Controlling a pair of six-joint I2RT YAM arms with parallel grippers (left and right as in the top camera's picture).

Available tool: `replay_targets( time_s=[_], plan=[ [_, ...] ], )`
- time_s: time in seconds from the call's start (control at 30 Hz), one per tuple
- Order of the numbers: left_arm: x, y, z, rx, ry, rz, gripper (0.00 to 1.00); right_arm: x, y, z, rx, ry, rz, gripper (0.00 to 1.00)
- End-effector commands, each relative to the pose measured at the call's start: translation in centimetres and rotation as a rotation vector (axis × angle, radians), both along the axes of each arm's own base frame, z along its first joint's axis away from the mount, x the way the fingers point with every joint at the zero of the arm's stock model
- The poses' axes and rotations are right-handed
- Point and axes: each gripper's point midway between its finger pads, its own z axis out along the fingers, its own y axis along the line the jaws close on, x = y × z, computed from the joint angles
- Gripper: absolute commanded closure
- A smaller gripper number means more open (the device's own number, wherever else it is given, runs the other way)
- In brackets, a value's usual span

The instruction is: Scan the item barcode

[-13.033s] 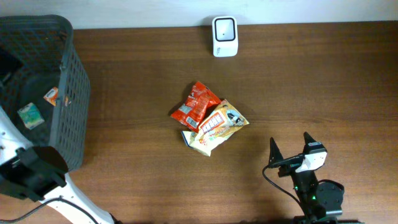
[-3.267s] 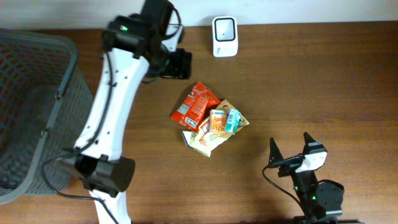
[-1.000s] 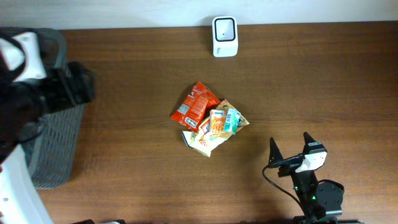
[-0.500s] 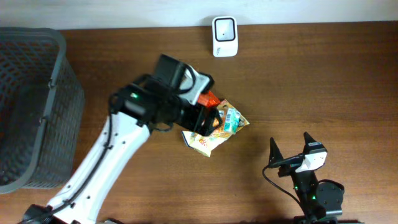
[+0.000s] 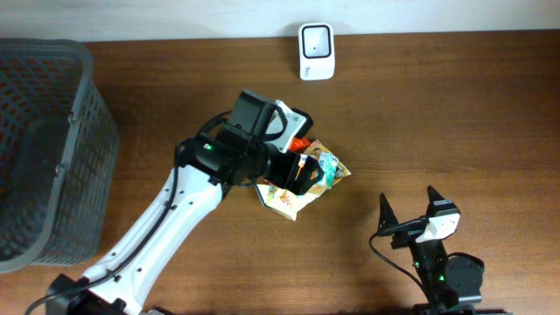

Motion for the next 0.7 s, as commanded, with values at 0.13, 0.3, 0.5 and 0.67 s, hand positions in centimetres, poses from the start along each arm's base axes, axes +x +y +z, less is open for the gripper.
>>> replay_targets(
  time_s=[0.13,0.3,0.5,0.67],
  plan=[
    [-2.4,-3.2,-4.2,0.053,0.089,-0.103,0.01,0.0,0.2,-0.3,-0.007,0.004,0.009,0.02],
    [-2.7,-3.0,-6.8,0.105,0.159,-0.104,0.0,0.0,0.2,-0.3,-0.007,0.004,0.009,0.02],
    [-1.4,-4.2,-6.1,0.071,0.08,-0.104,0.01,0.0,0.2,-0.3,-0.007,0.004,0.009,0.02],
    [-2.3,-4.8,-6.2,0.078,0.086,-0.13,0.03,0.0,0.2,-0.3,-0.007,0.004,0.009,0.02]
  ],
)
